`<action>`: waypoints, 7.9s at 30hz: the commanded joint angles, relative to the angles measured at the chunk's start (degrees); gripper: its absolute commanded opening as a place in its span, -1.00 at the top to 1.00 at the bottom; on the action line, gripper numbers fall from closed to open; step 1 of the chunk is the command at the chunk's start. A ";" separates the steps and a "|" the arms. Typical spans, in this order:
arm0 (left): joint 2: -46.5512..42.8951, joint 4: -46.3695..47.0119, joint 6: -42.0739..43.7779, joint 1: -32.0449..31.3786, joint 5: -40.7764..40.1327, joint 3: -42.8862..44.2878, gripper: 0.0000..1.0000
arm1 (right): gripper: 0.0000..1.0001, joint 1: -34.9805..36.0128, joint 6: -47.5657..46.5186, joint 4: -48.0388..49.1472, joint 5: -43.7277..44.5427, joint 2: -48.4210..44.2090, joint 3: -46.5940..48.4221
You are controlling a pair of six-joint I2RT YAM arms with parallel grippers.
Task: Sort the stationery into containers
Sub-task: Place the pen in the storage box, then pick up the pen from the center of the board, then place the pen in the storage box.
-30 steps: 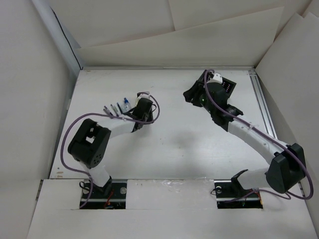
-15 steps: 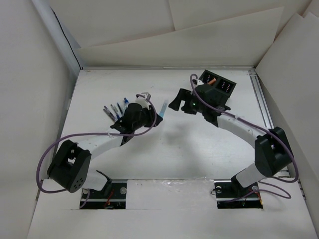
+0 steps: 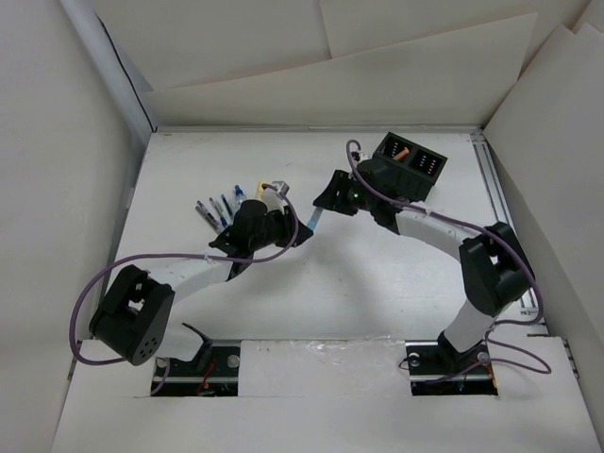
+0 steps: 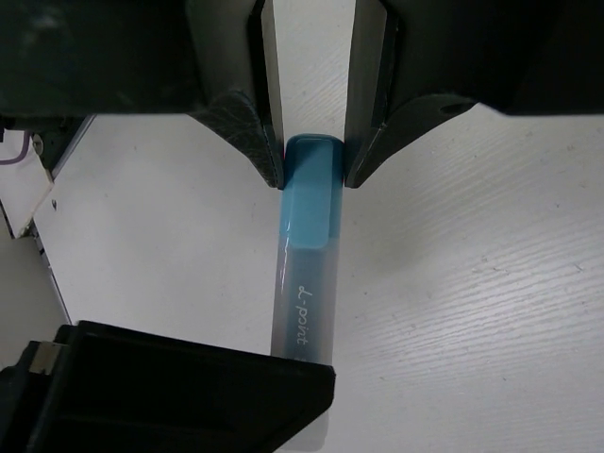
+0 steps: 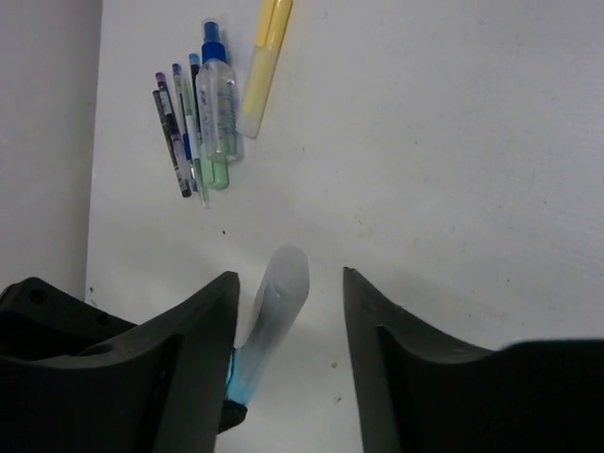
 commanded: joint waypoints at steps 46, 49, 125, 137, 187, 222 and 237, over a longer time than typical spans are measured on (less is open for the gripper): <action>-1.27 3.84 -0.93 0.12 -8.30 -1.73 -0.19 | 1.00 -23.16 -10.43 -4.34 42.43 15.76 33.74; -1.27 2.70 -0.93 0.12 -9.79 -1.73 -0.16 | 1.00 -23.16 -10.96 -4.87 42.43 17.00 34.27; 35.22 -27.80 3.38 9.88 -38.71 38.00 0.22 | 0.20 -7.78 -2.26 -0.39 26.00 -22.02 -9.41; 36.61 -29.38 2.24 9.88 -37.58 39.23 0.32 | 0.18 -7.78 -2.26 -0.39 25.47 -22.55 -9.41; 11.39 0.77 0.48 1.00 0.75 12.15 1.00 | -0.53 -2.07 1.08 6.64 -2.83 3.90 3.42; 1.63 2.62 1.53 1.00 -7.23 7.85 -0.03 | 0.97 -16.72 2.32 7.97 2.77 -1.36 7.28; 1.02 -9.84 -2.42 3.81 -25.60 10.47 0.02 | 0.97 -23.25 -9.11 2.42 37.06 5.39 25.38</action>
